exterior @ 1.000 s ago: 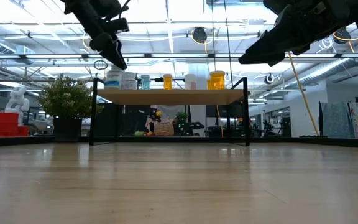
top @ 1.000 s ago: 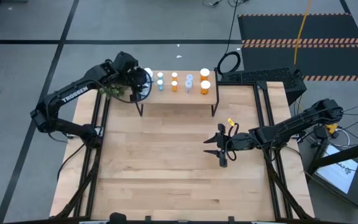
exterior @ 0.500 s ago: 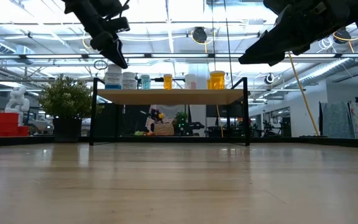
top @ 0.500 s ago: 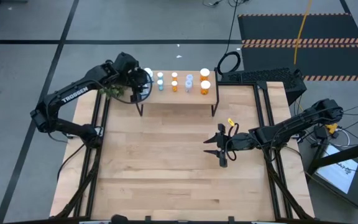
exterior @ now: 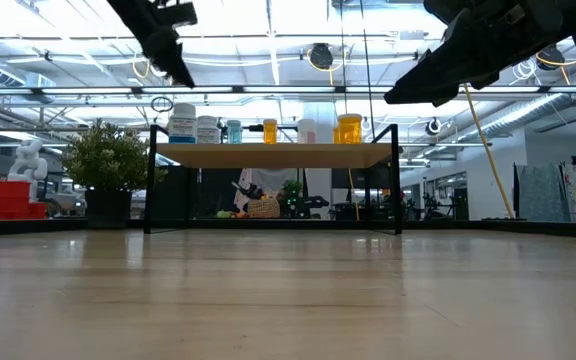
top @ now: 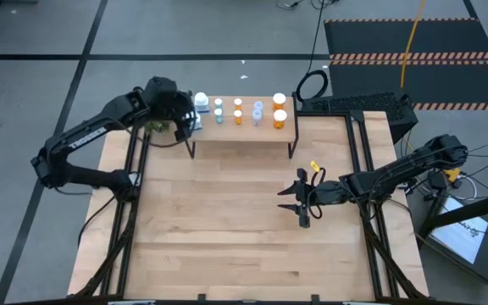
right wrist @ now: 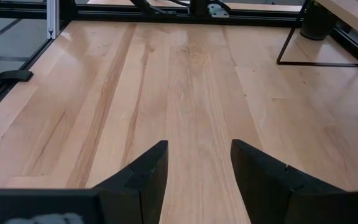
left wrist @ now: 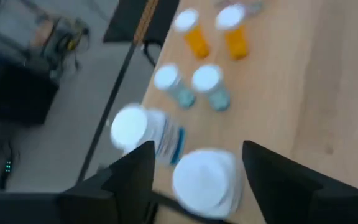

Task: Pick and place medicine bottles onto shelf by color
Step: Put the white medicine bottle on the shelf aligned with the white medicine bottle

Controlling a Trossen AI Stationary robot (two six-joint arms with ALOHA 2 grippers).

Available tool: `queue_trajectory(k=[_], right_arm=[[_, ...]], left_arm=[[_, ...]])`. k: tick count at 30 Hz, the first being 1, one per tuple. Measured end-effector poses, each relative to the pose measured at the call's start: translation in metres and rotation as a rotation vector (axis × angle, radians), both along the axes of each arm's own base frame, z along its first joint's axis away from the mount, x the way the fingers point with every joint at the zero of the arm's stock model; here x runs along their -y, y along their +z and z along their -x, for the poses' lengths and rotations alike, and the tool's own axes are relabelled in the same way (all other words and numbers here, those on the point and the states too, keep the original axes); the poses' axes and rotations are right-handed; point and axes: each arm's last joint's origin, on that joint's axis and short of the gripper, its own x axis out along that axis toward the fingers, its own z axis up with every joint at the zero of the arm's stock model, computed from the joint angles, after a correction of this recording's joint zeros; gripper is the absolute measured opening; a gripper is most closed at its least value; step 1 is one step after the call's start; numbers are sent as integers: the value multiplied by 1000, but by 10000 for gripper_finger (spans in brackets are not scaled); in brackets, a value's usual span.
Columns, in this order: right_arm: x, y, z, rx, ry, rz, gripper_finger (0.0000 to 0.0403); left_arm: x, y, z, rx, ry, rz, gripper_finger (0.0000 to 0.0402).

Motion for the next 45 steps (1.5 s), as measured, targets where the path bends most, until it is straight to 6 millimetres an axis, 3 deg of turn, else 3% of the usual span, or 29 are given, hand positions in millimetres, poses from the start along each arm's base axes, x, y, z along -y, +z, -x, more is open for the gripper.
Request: queue_trajectory(k=[5,9,14,31,40,45], right_arm=[[0,0,0,0,0,0,169],[0,0,0,0,0,0,169],[0,0,0,-1,0,0,169],[0,0,0,-4,0,1,169],[0,0,0,-2,0,0,169],[0,0,0,0,0,0,169]], left_arm=[[-7,-7,8,-41,97,76,290],[-15,-19,4,-79,124,118,328],[-24,-26,-2,-91,140,128,342],[-25,-30,-6,-99,70,140,195],[-24,-29,-8,-100,46,129,215],[-20,-29,-12,-98,24,128,204]])
